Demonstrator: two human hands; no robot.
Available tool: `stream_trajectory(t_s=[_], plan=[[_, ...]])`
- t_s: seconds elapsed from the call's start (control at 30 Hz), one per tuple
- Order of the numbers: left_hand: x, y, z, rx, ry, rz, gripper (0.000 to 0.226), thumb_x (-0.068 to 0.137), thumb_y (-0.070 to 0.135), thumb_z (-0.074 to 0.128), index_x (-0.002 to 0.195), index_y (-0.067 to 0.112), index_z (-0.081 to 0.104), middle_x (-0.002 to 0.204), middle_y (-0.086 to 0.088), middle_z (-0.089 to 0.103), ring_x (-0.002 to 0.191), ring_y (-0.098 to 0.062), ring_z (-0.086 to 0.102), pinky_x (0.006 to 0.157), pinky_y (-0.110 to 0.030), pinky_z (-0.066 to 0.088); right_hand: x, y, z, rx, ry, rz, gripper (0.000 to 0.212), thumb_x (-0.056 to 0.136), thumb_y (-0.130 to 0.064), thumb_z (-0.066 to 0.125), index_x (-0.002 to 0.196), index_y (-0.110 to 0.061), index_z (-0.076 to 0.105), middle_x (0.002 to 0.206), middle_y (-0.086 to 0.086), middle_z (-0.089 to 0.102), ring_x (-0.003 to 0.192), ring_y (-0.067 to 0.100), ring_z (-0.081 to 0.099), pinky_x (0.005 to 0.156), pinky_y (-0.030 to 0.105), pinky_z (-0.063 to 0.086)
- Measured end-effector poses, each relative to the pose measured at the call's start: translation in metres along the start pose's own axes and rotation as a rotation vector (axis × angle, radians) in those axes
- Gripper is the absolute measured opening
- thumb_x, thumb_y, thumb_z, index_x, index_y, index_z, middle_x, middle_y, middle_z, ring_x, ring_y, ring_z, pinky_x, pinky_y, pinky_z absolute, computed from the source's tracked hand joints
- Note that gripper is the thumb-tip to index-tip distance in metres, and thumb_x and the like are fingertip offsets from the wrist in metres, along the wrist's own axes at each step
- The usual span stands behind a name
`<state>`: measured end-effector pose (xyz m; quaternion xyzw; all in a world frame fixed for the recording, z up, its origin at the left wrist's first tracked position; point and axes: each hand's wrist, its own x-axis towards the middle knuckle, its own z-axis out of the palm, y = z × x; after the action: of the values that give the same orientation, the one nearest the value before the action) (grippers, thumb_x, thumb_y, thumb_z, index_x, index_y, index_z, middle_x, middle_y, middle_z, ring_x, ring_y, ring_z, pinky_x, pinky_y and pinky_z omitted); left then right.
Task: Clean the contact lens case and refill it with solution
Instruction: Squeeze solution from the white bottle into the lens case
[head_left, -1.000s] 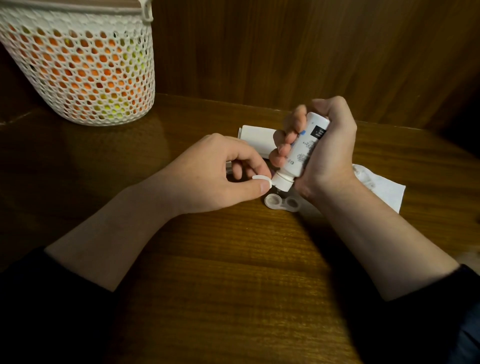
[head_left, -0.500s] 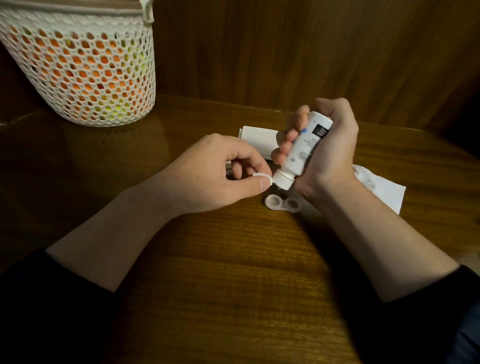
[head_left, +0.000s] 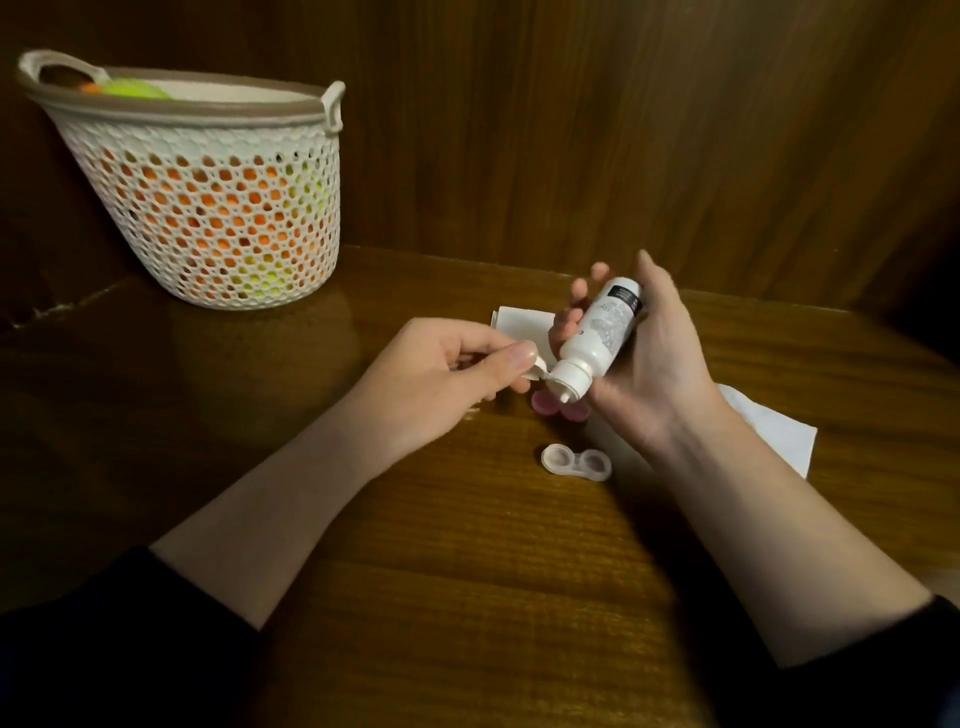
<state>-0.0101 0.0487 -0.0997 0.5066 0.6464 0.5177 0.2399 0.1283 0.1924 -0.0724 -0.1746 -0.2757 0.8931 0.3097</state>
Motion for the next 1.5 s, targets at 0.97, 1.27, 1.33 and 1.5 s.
stream_trajectory(t_s=[0.97,1.27,1.33,1.5], plan=[[-0.002,0.003,-0.005,-0.445,0.242,0.043,0.026,0.105,0.023,0.063,0.127,0.021,0.076,0.104,-0.006,0.082,0.075,-0.011,0.069,0.052,-0.019,0.049,0.009,0.009,-0.009,-0.809,0.233,-0.342,0.037,0.099,-0.046,0.066,0.077,-0.018,0.075,0.048,0.006,0.054,0.034,0.017,0.042,0.038,0.024,0.034],[-0.006,0.009,-0.002,-0.364,0.193,0.132,0.037,0.091,0.035,0.072,0.126,0.024,0.076,0.103,-0.004,0.083,0.078,-0.014,0.076,0.051,-0.019,0.053,0.008,0.009,-0.011,-0.835,0.200,-0.332,0.037,0.099,-0.044,0.069,0.072,-0.019,0.074,0.049,0.009,0.054,0.034,0.018,0.044,0.040,0.025,0.039],[-0.005,0.010,-0.003,-0.387,0.177,0.088,0.038,0.089,0.038,0.073,0.124,0.024,0.076,0.101,-0.005,0.083,0.077,-0.013,0.075,0.050,-0.018,0.053,0.007,0.009,-0.011,-0.851,0.160,-0.341,0.035,0.098,-0.044,0.069,0.075,-0.018,0.073,0.050,0.009,0.054,0.036,0.019,0.045,0.044,0.027,0.041],[-0.004,0.010,-0.002,-0.413,0.119,0.042,0.045,0.083,0.041,0.076,0.121,0.019,0.076,0.099,-0.007,0.083,0.077,-0.015,0.075,0.050,-0.021,0.051,0.005,0.011,-0.012,-0.949,0.148,-0.389,0.045,0.101,-0.043,0.065,0.082,-0.003,0.069,0.055,0.007,0.055,0.041,0.019,0.049,0.043,0.030,0.044]])
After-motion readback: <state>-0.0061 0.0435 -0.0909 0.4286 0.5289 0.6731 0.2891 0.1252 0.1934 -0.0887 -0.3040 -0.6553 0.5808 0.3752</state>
